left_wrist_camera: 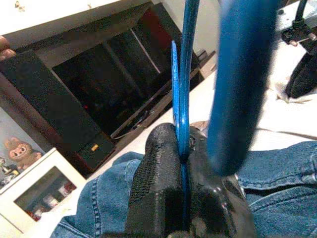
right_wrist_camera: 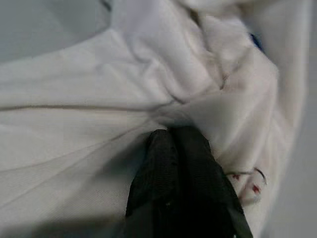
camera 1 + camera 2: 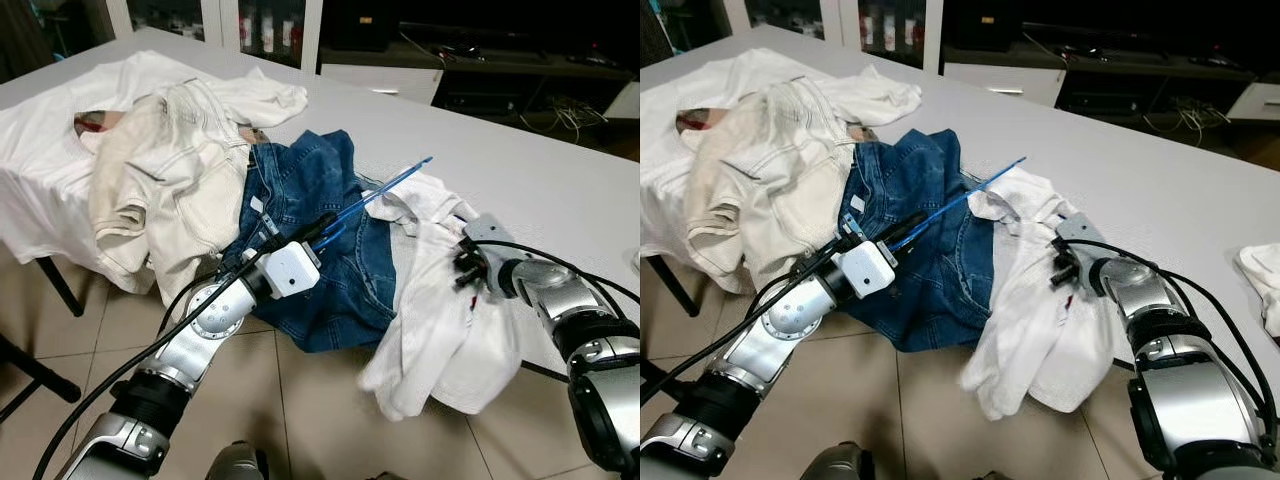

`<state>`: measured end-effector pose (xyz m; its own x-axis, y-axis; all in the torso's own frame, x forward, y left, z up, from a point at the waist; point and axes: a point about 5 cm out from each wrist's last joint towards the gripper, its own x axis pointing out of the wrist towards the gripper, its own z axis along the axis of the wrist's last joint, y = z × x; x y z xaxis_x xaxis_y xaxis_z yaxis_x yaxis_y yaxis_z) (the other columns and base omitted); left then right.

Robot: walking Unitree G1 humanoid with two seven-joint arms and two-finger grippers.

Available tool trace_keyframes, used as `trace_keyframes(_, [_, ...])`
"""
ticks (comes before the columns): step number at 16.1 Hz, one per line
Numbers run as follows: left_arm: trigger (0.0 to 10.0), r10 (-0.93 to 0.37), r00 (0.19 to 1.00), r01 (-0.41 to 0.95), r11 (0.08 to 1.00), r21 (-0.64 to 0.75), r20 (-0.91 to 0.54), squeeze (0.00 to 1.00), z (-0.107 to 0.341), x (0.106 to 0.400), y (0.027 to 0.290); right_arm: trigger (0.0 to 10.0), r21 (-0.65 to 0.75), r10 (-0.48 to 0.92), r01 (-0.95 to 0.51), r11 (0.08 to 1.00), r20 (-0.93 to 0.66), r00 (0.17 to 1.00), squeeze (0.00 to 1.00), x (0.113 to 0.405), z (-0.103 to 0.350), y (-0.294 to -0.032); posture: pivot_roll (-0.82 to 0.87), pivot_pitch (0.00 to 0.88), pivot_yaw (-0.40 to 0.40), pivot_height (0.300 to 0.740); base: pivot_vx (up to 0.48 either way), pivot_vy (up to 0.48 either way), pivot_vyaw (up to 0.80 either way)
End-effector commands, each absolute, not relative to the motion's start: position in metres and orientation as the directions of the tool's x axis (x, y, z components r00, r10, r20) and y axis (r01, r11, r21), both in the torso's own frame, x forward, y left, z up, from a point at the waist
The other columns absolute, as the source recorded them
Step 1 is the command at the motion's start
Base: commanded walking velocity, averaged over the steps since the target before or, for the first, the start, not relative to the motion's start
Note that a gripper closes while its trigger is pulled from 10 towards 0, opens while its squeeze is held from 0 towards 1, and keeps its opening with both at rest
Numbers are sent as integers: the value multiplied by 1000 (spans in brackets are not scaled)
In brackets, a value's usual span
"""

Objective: Hang hanger

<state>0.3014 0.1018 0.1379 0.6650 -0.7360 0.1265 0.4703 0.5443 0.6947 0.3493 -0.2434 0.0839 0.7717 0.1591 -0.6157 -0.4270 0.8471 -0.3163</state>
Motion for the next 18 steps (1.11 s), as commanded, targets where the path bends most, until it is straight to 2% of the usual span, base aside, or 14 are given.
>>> trace_keyframes(1, [10000,-748,649,466,533,706,136,0,143,301,98,10000,-350,102,-381,856,-607,788,0,352,85,-243,146,0,-90,710,0,0,0])
trace_keyframes(7, [10000,-747,650,466,533,706,135,0,143,301,97,10000,-393,66,-295,871,-502,862,0,367,100,-231,154,0,-91,710,0,0,0])
trace_keyframes(8, [10000,-746,652,466,535,705,135,0,142,300,98,10000,-321,125,-263,910,-392,911,0,376,118,-223,153,0,-89,710,0,0,0])
trace_keyframes(12, [10000,-749,648,468,533,705,136,0,143,301,96,10000,-127,275,-307,943,-216,937,0,383,147,-221,153,0,-89,710,0,0,0])
trace_keyframes(15, [10000,-753,644,470,531,705,137,0,144,303,94,10000,-81,362,-381,921,-187,913,0,379,154,-231,121,0,-78,710,0,0,0])
trace_keyframes(18, [10000,-755,641,472,529,706,138,0,144,304,93,10000,-101,528,-565,819,-252,811,0,363,146,-239,112,0,-76,710,0,0,0])
